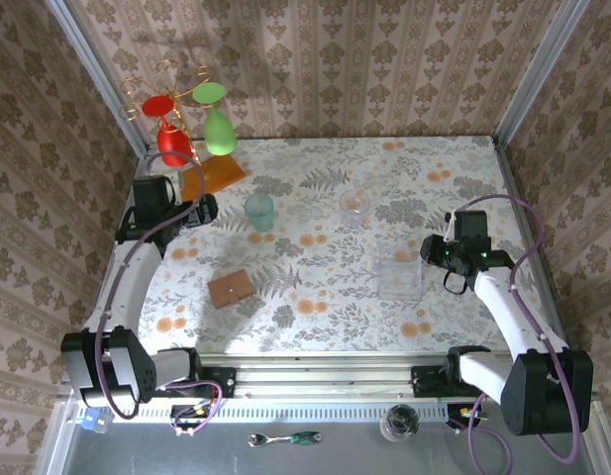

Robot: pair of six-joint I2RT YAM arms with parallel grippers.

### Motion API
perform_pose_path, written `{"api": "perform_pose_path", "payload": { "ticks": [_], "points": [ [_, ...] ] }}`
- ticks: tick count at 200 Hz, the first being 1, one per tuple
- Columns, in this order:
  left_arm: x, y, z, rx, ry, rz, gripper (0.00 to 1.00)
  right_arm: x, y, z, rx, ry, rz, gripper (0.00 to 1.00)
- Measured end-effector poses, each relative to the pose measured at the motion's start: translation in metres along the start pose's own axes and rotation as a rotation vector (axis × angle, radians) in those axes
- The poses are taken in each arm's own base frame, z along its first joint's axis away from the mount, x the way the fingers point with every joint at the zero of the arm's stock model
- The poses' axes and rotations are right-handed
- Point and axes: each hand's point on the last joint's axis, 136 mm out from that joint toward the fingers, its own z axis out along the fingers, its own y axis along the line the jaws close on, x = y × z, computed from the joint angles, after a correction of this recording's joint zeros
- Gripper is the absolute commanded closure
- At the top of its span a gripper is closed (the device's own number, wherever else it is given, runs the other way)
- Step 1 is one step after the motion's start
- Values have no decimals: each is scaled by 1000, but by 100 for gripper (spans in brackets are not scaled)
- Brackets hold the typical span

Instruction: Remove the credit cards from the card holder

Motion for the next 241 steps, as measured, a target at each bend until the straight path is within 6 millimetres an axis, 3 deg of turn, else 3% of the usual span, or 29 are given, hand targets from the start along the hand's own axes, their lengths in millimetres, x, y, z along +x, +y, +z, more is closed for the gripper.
{"api": "perform_pose_path", "payload": {
  "ticks": [33, 71, 167, 241],
  "points": [
    [10, -2, 0, 25, 52, 37, 0, 12, 2, 15, -1, 90, 1, 76],
    [28, 9, 5, 17, 105, 47, 0, 20, 2, 29, 12, 151, -1, 79],
    [28, 13, 5, 14, 105, 59, 0, 26, 3, 40, 29, 191, -22, 91],
    [27, 17, 4, 8, 102, 49, 0, 13, 37, 44, 23, 170, -117, 93]
  ]
}}
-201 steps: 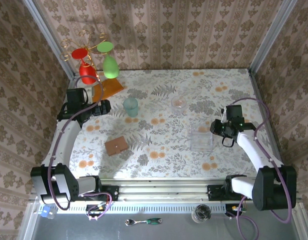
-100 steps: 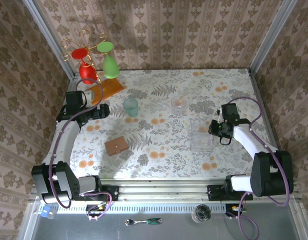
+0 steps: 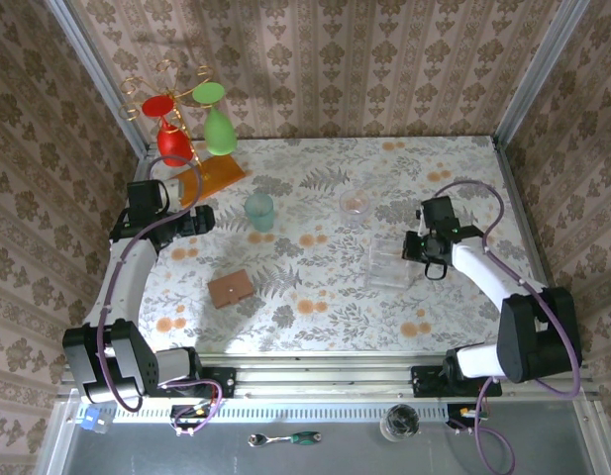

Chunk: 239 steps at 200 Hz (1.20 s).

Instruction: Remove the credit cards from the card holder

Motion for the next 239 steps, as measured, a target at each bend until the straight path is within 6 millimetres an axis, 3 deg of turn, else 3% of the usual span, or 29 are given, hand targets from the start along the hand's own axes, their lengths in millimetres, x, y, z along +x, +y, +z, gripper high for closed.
{"api": "perform_pose_path", "payload": {
  "ticks": [96, 177, 239],
  "points": [
    [-2, -3, -3, 22, -10, -1, 0, -50, 58, 35, -6, 8, -53, 95],
    [-2, -5, -3, 29, -11, -1, 0, -99, 82, 62, -15, -22, -41, 96],
    [-3, -5, -3, 29, -14, 0, 0, -124, 90, 84, 9, -18, -45, 96]
  ]
}}
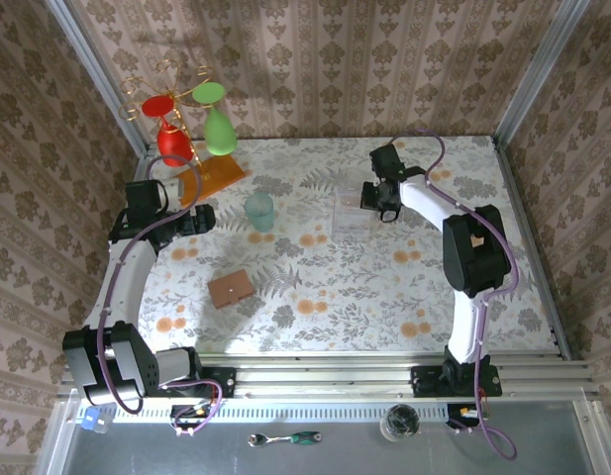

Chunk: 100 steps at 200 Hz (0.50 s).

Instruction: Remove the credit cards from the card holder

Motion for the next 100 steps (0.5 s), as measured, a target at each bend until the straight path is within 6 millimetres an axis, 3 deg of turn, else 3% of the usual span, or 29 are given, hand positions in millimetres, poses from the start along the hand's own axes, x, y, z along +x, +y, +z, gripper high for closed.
{"api": "perform_pose_path", "payload": {
  "ticks": [44, 100],
  "points": [
    [-1, 3, 0, -5, -4, -5, 0, -9, 6, 2, -1, 2, -3, 96],
    [-1, 2, -1, 4, -5, -8, 0, 7, 25, 0, -10, 40, -39, 96]
  ]
}}
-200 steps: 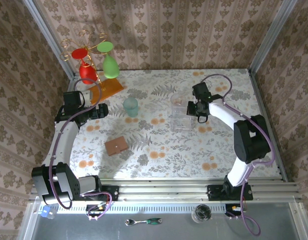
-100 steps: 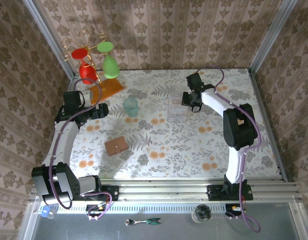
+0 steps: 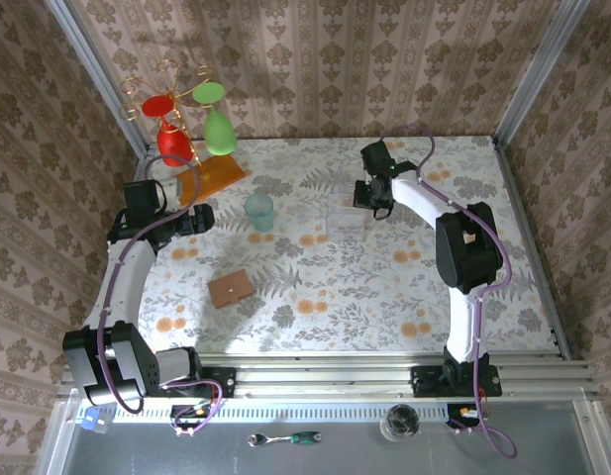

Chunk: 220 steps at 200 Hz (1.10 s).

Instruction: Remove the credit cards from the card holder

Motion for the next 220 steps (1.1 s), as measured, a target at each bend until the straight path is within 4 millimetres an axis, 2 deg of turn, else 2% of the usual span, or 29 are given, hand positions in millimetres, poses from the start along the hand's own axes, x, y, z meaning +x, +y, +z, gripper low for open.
{"api": "perform_pose_path", "payload": {
  "ticks": [50, 220],
  "points": [
    [0, -2, 0, 11, 0, 0, 0, 14, 24, 0, -18, 18, -24, 96],
    [1, -4, 1, 26, 6, -10, 0, 20, 21, 1, -5, 39, 9, 85]
  ]
}}
